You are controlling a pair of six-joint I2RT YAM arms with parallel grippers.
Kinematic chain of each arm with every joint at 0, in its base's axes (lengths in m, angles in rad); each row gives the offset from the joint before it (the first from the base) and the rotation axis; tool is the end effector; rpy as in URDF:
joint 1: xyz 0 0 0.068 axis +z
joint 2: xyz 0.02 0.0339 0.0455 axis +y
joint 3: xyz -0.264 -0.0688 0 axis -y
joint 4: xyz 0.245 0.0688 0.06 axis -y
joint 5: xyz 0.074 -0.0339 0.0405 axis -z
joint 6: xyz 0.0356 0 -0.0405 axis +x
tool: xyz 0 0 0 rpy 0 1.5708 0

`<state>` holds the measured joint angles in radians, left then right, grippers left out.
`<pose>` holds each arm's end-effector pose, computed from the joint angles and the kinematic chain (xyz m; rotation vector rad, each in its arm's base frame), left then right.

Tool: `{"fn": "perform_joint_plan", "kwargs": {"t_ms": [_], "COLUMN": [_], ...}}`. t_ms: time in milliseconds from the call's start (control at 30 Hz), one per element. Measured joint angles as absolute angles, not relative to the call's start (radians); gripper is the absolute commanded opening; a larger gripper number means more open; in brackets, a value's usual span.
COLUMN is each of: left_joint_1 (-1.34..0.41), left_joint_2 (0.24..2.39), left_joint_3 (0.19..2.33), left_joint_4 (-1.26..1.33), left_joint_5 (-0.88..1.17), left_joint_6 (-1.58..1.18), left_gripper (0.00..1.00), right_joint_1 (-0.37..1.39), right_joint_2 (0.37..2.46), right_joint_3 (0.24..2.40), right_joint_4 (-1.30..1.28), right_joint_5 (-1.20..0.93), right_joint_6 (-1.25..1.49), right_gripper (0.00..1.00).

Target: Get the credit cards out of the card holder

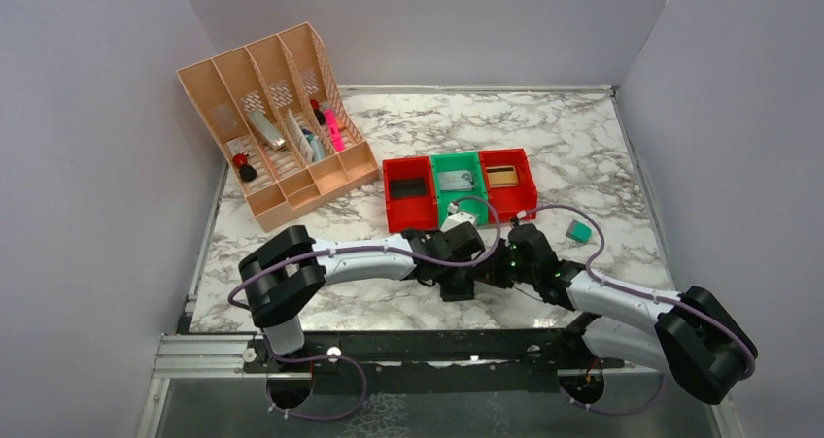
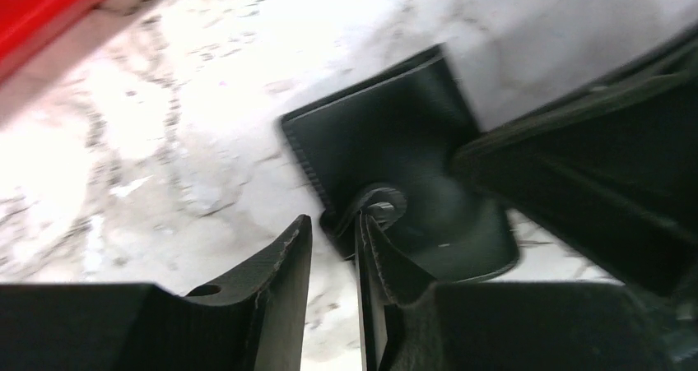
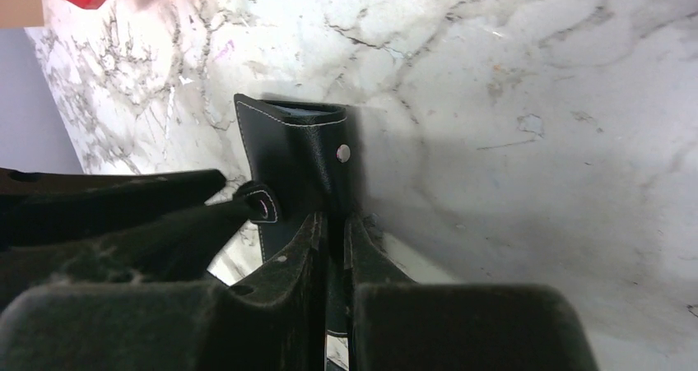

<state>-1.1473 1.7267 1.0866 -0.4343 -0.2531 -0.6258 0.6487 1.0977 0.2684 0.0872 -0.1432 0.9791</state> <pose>0.1499 -0.3108 0.1807 0.5938 2.5529 -0.3038 0.1483 0.1188 0.1345 0.3353 2.4932 0.9278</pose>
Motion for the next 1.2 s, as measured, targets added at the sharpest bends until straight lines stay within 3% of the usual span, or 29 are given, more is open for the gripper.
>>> {"fn": "perform_joint_plan", "kwargs": {"t_ms": [200,333,400,567,833,1200], "left_joint_1": [-1.119,-1.11,-1.111,-1.117,-1.136,-1.167], "left_joint_2": [1.672,1.67,1.67,1.666,1.676,1.782], "left_joint_3": [1.039,1.032,1.034,1.05,1.074,1.144], "left_joint_4": [-0.503,-0.524,-0.523,-0.488,-0.387,-0.398], "left_joint_5": [-0.332,-0.349,-0.348,-0.311,-0.166,-0.13], "left_joint_6": [-0.637,-0.644,-0.638,-0.577,-0.492,-0.47], "left_gripper": [0.3,0.49,0.53,0.45,0.42,0.4], "right_joint_1": [0.649,0.649,0.649,0.649,0.649,0.649], "right_joint_2": [1.092,1.092,1.092,1.093,1.1,1.102], "right_joint_3": [0.26,0.26,0.26,0.26,0.26,0.26], "right_joint_4": [0.07,0.068,0.069,0.069,0.071,0.073], "right_joint_5": [-0.142,-0.142,-0.142,-0.142,-0.143,-0.143], "right_joint_6": [0.978,0.978,0.978,0.978,0.979,0.979], "right_gripper": [0.01,0.01,0.01,0.01,0.01,0.01]}}
